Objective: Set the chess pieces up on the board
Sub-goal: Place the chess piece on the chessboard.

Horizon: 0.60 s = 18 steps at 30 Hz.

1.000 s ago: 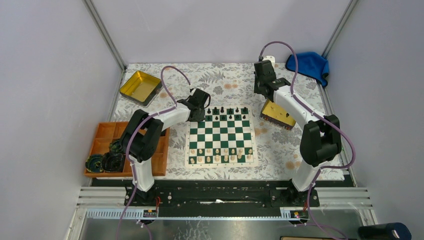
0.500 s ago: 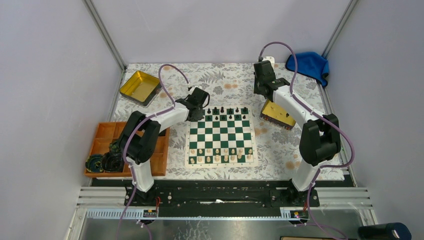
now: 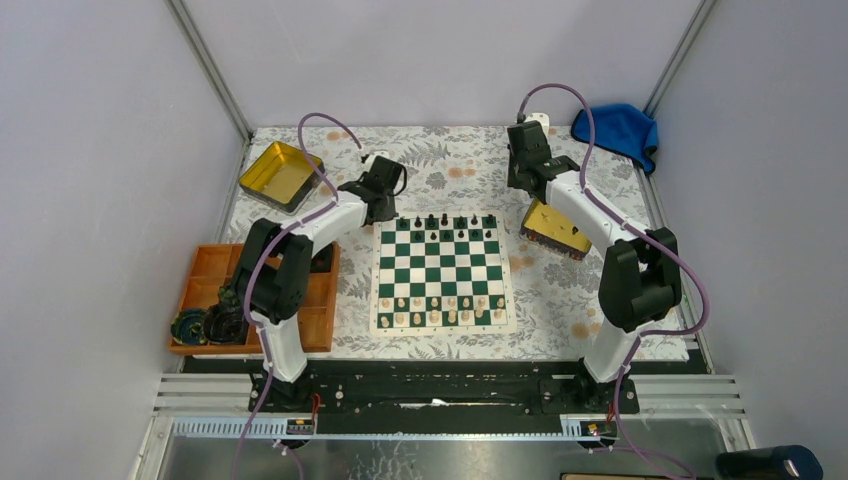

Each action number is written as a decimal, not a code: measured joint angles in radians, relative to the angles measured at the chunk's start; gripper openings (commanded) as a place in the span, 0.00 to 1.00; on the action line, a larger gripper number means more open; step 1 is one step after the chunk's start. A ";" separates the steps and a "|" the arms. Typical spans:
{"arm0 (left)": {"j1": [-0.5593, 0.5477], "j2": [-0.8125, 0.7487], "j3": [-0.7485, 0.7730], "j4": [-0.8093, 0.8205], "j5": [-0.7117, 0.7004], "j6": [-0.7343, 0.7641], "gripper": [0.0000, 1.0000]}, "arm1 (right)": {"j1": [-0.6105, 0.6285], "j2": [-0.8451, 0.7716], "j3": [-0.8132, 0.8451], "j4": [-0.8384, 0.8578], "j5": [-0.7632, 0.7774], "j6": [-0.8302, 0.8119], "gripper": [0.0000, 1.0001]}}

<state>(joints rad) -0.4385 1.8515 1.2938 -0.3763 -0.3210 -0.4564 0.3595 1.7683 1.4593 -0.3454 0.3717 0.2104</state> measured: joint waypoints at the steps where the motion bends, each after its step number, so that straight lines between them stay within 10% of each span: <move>1: 0.010 0.008 0.010 0.002 0.000 0.000 0.06 | 0.000 0.000 0.000 0.000 0.000 0.000 0.36; 18: 0.048 0.082 0.035 0.003 0.047 0.003 0.05 | 0.000 0.000 0.000 0.000 -0.019 0.000 0.36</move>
<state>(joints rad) -0.3901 1.9335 1.3293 -0.3737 -0.2745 -0.4530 0.3595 1.7683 1.4593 -0.3458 0.3527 0.2104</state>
